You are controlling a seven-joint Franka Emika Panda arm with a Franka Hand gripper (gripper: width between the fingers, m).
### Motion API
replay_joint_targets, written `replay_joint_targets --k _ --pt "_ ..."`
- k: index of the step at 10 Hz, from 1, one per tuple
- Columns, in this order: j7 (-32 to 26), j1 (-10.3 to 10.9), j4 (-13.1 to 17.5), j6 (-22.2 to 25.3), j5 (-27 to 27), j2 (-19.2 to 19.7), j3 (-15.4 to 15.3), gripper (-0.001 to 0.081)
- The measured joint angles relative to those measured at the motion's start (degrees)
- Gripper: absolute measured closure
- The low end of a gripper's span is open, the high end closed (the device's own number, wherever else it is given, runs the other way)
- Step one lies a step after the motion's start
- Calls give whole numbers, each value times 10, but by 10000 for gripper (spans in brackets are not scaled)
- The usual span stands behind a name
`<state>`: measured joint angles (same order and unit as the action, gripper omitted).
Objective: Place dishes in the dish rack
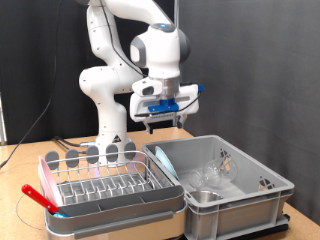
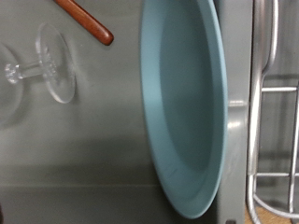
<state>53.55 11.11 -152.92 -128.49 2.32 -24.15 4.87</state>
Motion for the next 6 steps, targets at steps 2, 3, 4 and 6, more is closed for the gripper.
replay_joint_targets --k 2,3,4,6 --pt "18 -4 -3 -15 -38 22 -11 -2" --pt "30 -7 -4 -25 -54 32 -16 -2" --pt "38 -8 -4 -34 -65 42 -18 -2" --pt "48 -9 -5 -53 -77 58 -19 -2"
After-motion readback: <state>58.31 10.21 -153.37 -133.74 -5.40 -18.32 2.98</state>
